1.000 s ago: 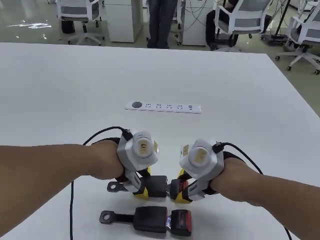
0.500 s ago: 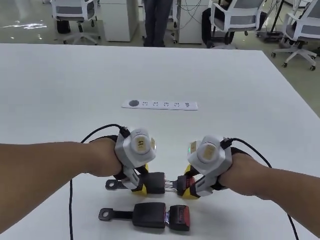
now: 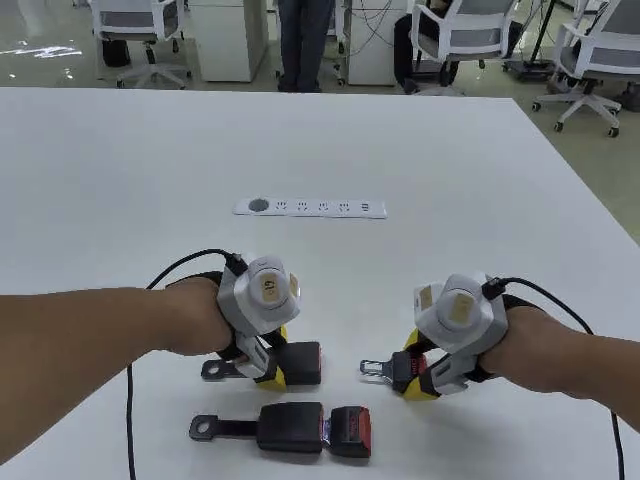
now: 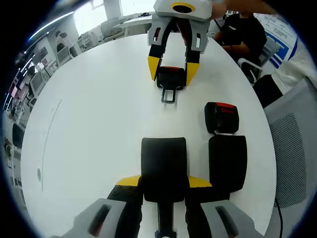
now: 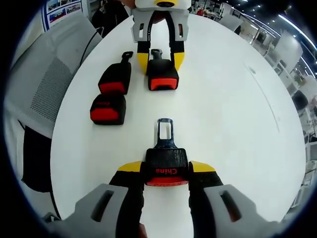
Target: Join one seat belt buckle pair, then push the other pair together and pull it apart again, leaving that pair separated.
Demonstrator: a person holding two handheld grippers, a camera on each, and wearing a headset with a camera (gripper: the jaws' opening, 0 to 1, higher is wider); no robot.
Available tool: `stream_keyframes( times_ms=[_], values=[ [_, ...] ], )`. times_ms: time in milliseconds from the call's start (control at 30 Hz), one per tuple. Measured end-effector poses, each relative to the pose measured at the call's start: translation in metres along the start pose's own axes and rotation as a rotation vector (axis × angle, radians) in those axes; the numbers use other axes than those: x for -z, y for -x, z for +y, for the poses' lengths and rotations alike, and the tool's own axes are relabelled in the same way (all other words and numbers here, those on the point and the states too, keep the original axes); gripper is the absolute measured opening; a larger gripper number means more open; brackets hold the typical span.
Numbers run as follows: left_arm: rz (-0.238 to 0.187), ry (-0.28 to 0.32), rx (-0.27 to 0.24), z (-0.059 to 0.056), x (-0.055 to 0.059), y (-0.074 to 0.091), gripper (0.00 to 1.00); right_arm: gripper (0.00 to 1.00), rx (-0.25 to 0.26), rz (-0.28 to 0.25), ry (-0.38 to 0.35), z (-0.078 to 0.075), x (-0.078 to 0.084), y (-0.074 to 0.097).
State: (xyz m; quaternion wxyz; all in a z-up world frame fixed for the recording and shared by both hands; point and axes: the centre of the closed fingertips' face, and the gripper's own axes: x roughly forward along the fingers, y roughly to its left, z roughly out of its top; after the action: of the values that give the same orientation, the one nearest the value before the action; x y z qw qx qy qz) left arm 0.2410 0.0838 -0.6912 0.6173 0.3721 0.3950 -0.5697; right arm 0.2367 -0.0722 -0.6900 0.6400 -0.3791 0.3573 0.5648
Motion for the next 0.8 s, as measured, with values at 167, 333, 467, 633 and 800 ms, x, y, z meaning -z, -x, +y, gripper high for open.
stream_keyframes(
  times_ms=[167,333,467,633,800],
  values=[
    [-0.002,-0.005,-0.008,0.000,0.000,0.000,0.33,0.33,0.004,0.024,-0.015,0.002,0.017,0.009],
    [0.005,-0.021,-0.015,-0.002,-0.001,0.001,0.33,0.33,0.005,0.044,-0.038,0.001,0.027,0.013],
    [0.008,-0.022,-0.019,-0.001,0.000,0.001,0.33,0.33,0.012,0.060,-0.043,0.002,0.026,0.012],
    [0.013,-0.028,-0.028,-0.003,-0.001,0.001,0.33,0.34,0.041,0.056,-0.053,0.001,0.023,0.013],
    [0.019,-0.005,-0.048,-0.001,0.001,0.001,0.44,0.45,0.098,0.047,-0.044,-0.003,0.023,0.015]
  ],
)
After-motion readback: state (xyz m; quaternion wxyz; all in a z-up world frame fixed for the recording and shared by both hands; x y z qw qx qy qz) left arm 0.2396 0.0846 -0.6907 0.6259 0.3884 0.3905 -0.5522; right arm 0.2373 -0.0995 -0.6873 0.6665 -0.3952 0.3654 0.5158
